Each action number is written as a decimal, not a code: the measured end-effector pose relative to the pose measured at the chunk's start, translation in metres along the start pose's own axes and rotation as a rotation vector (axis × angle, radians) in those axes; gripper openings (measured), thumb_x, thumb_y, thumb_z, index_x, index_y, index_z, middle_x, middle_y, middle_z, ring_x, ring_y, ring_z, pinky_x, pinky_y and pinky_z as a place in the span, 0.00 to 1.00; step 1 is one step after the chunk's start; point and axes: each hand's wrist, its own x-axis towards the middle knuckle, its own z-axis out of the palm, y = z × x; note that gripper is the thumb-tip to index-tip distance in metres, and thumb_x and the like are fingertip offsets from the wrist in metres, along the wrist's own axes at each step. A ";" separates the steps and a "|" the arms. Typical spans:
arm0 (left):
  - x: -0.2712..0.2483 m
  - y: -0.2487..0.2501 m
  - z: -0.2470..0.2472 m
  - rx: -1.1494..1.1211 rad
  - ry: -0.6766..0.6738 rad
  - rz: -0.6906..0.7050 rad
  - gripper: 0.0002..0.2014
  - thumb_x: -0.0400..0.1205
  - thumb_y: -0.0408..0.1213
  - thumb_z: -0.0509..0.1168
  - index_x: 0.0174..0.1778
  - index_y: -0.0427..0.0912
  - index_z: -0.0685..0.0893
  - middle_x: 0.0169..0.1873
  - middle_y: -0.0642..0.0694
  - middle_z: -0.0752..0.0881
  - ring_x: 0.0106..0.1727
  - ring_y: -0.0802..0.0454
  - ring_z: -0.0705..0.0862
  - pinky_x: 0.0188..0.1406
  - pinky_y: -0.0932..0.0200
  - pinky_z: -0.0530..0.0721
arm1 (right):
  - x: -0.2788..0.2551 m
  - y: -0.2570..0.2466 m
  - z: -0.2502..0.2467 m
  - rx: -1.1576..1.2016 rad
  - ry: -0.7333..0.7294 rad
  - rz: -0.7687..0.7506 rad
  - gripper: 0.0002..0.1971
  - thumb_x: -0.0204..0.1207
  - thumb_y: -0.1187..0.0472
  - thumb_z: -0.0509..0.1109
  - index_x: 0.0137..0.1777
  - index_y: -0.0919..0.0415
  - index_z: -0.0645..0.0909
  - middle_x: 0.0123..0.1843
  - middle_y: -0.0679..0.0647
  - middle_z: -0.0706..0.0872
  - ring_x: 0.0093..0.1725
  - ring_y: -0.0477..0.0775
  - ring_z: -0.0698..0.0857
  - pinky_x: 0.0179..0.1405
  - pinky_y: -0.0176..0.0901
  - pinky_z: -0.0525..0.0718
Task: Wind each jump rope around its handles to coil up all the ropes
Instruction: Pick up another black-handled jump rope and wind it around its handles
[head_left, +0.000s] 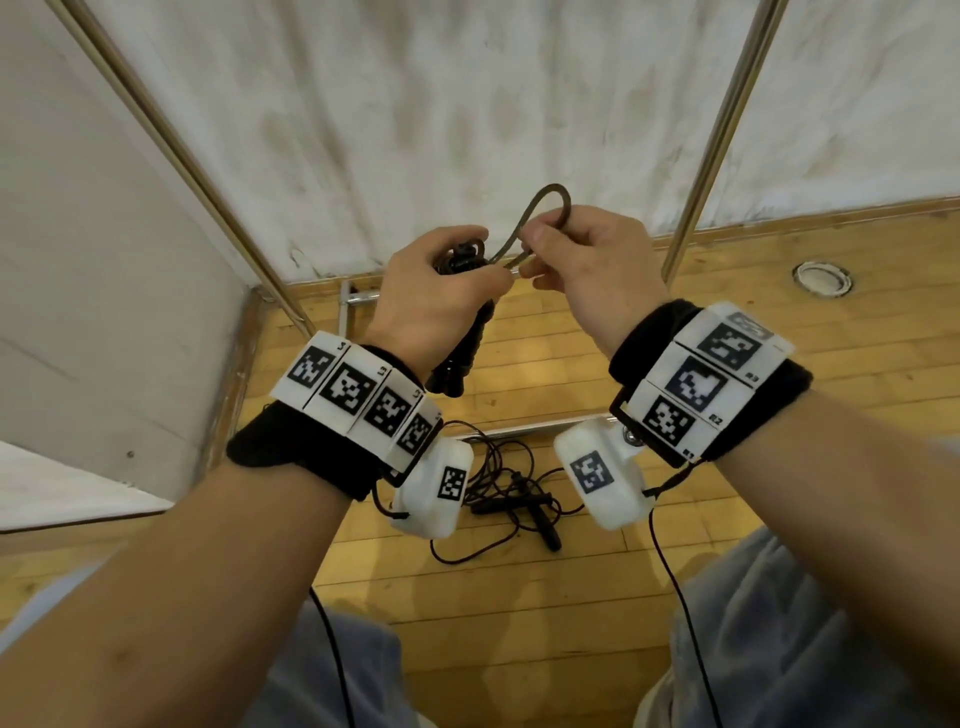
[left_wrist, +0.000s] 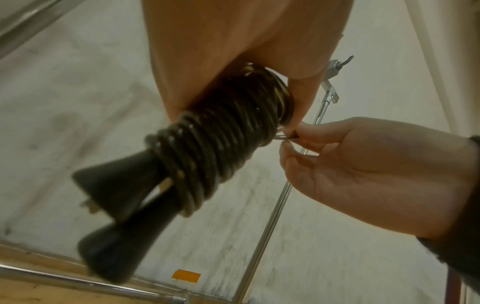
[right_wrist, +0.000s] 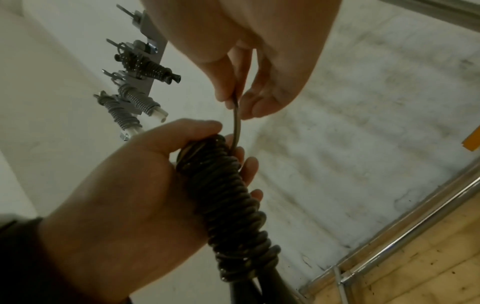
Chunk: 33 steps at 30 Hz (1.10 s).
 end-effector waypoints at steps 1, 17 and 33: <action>0.001 0.001 0.000 -0.001 -0.002 -0.018 0.17 0.74 0.30 0.71 0.59 0.43 0.83 0.30 0.45 0.85 0.26 0.55 0.82 0.27 0.56 0.83 | -0.001 0.000 0.000 0.008 -0.013 -0.003 0.09 0.80 0.66 0.65 0.39 0.57 0.83 0.36 0.51 0.85 0.33 0.45 0.85 0.36 0.35 0.85; -0.004 0.030 0.010 0.081 0.121 0.147 0.06 0.80 0.31 0.67 0.40 0.41 0.88 0.39 0.39 0.88 0.41 0.50 0.83 0.50 0.51 0.84 | 0.003 -0.031 0.002 -0.095 0.003 -0.177 0.05 0.81 0.65 0.62 0.47 0.59 0.79 0.34 0.55 0.86 0.29 0.50 0.84 0.37 0.48 0.87; 0.009 0.188 -0.029 0.013 0.278 0.491 0.03 0.81 0.36 0.67 0.42 0.45 0.86 0.34 0.52 0.85 0.35 0.60 0.82 0.39 0.67 0.81 | 0.015 -0.184 -0.018 0.017 0.128 -0.419 0.06 0.80 0.69 0.63 0.54 0.60 0.77 0.31 0.53 0.84 0.27 0.45 0.84 0.34 0.39 0.87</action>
